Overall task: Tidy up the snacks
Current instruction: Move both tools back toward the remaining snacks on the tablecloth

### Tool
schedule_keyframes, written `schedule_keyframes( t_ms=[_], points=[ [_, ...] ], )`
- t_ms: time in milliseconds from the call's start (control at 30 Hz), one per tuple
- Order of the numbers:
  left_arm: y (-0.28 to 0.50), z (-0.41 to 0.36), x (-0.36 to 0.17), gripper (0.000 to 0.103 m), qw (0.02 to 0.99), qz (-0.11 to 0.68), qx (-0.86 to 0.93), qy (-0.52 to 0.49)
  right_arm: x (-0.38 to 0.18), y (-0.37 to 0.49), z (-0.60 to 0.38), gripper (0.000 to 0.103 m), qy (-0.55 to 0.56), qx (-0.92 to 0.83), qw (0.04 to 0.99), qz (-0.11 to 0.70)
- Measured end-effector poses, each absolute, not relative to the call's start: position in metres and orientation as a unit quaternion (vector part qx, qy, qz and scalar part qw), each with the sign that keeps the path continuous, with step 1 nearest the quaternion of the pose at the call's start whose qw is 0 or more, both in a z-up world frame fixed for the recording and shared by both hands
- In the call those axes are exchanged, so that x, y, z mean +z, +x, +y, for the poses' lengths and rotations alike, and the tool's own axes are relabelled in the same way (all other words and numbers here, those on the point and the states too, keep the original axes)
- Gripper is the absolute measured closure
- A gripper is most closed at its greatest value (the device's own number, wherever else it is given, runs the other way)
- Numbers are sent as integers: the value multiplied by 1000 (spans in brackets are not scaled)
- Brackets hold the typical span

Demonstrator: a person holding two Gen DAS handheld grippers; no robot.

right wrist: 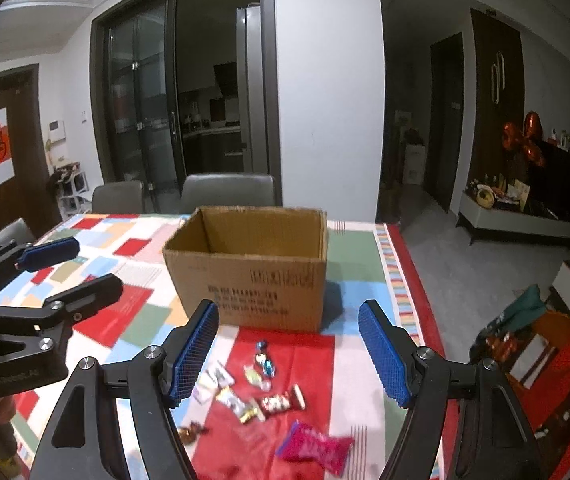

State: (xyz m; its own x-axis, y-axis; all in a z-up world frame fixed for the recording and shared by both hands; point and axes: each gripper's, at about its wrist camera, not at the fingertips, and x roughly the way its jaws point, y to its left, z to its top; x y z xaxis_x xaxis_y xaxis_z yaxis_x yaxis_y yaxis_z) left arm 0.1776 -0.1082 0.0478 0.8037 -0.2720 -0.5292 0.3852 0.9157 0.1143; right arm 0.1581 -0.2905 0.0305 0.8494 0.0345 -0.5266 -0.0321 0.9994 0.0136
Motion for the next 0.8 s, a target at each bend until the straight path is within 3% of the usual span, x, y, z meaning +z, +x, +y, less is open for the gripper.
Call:
schedule_keyframes(
  t_ms=[800],
  points=[
    [110, -111, -63, 31, 950, 248, -135, 135, -69, 117, -293, 30, -78, 23, 946, 314]
  ],
)
